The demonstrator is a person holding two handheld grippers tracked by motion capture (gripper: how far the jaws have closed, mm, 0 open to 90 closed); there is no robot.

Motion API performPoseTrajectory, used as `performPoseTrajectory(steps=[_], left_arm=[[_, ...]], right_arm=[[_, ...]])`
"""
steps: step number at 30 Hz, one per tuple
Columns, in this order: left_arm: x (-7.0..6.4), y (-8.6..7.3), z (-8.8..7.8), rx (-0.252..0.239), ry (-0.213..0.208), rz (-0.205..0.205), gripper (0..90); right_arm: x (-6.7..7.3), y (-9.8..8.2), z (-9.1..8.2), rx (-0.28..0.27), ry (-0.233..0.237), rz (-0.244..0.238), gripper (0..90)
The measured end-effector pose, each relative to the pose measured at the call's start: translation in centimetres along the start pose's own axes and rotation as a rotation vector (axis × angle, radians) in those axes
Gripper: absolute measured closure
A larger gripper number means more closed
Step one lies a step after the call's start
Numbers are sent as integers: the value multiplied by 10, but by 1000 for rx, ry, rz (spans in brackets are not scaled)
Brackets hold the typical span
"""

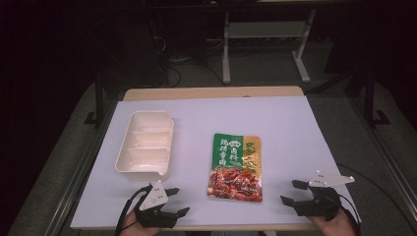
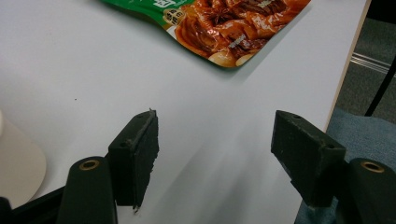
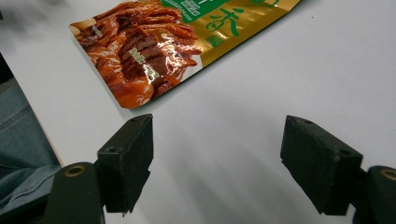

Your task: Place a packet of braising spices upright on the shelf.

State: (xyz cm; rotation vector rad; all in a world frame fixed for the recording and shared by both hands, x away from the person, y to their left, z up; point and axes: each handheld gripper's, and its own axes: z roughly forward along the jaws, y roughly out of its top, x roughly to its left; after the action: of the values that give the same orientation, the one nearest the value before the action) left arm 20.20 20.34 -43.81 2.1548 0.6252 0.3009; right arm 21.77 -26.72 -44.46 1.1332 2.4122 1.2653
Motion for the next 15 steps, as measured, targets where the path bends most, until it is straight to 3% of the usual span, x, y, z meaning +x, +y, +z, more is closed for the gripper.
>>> performPoseTrajectory(steps=[7,15], left_arm=[[1,0,2,12,-4,3,332],[-2,8,6,7,-23,7,514]], right_arm=[[-2,-2,-1,-1,5,20,237],[-1,2,-1,-15,-2,19,241]])
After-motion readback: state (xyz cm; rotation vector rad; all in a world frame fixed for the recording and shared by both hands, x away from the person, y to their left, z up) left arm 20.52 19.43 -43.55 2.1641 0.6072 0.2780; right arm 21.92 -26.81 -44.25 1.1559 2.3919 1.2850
